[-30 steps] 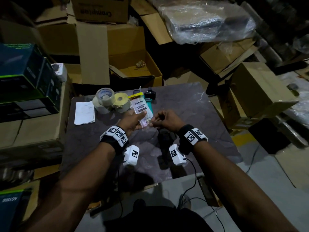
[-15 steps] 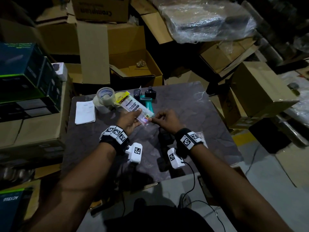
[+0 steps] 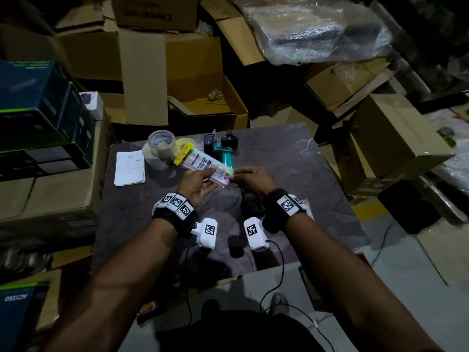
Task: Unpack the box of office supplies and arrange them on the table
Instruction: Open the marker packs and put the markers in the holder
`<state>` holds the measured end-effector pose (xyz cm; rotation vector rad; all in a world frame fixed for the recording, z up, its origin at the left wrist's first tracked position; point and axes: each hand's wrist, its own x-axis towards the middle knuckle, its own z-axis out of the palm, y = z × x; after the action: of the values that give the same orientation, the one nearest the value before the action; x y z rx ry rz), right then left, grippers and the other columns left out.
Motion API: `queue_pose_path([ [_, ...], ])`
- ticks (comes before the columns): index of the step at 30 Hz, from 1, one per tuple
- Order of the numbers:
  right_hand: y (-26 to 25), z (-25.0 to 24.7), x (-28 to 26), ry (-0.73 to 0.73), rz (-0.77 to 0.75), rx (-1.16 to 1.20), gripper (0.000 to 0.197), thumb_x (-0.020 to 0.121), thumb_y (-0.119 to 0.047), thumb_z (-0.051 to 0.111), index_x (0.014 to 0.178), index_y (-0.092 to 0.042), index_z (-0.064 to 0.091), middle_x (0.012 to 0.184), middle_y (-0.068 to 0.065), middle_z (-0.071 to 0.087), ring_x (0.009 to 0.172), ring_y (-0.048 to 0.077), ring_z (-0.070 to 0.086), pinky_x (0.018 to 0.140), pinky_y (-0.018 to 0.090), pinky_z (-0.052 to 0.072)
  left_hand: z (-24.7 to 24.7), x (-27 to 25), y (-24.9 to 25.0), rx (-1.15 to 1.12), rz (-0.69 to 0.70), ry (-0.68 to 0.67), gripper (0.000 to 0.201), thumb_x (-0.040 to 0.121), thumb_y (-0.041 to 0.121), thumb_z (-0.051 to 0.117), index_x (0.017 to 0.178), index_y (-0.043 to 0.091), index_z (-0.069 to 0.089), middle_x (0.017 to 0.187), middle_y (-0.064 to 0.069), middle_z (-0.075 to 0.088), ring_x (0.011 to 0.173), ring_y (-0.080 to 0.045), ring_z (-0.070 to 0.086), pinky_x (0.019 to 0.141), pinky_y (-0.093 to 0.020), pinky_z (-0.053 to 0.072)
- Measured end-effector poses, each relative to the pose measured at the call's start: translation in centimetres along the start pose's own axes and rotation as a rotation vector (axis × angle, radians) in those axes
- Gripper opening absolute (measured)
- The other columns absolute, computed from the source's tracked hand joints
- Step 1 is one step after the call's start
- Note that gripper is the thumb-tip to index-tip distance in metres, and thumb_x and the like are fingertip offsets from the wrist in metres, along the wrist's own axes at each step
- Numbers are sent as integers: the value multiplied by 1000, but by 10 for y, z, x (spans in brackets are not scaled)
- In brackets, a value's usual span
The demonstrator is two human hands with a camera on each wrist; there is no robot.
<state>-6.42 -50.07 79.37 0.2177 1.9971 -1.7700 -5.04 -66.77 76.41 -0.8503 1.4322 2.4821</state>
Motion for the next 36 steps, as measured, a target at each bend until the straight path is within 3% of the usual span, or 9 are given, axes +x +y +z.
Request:
queue_pose_path([
  [3,-2,1,-1,-53,3,162,26,84,12,61,110,10,63,76,10,68,51,7,63,51,15,52,0,-1,-1,12,-14,-30,10,87,3,65,93,11,60,79,-6,75,75,-20,71,64,-28,60],
  [5,-3,2,-2,-60,3,167,16,84,12,61,98,4,65,77,12,68,54,10,65,55,17,56,1,-2,-2,-4,-37,-52,10,88,3,63,94,10,61,77,-6,75,72,-19,71,61,-28,60],
  [10,-4,-1,-3,-43,31,230,14,83,14,63,76,3,59,56,8,69,49,13,67,48,18,54,3,1,-3,-68,-21,-56,11,89,5,63,100,7,59,85,-12,74,71,-20,74,57,-31,59],
  [18,6,-19,-3,-62,57,231,11,82,10,67,92,11,63,60,8,71,53,11,68,52,17,54,0,12,-6,-150,-13,12,8,90,7,64,96,7,59,79,-10,75,71,-19,74,67,-36,61],
  [23,7,-31,-6,-103,80,151,4,83,4,68,83,0,67,66,9,72,58,13,69,54,19,55,-1,13,-7,-187,-23,35,7,90,5,63,95,6,59,86,-13,75,69,-20,74,56,-33,60],
  [25,5,-31,-6,-141,62,62,6,83,-3,72,85,-7,68,76,9,73,62,13,68,56,21,55,0,13,-9,-170,-8,14,8,90,5,63,97,6,58,96,-15,72,72,-21,74,60,-36,61],
  [27,3,-27,-5,-145,20,-67,8,81,-9,76,85,-12,69,85,11,73,67,16,66,61,25,55,4,10,-11,-138,3,-34,9,90,3,62,98,6,58,91,-15,73,75,-23,74,66,-41,61],
  [31,3,-15,-4,-98,10,10,13,80,-2,75,90,3,68,57,5,69,46,9,62,46,19,50,11,8,-10,-119,24,-41,9,90,5,62,98,6,59,80,-10,76,76,-22,74,75,-46,58],
  [36,12,-32,-9,-129,22,-20,11,81,-3,75,88,3,71,57,2,70,47,6,63,46,16,49,-11,16,4,-126,51,31,7,90,4,63,89,10,59,74,-5,75,72,-18,73,66,-38,62],
])
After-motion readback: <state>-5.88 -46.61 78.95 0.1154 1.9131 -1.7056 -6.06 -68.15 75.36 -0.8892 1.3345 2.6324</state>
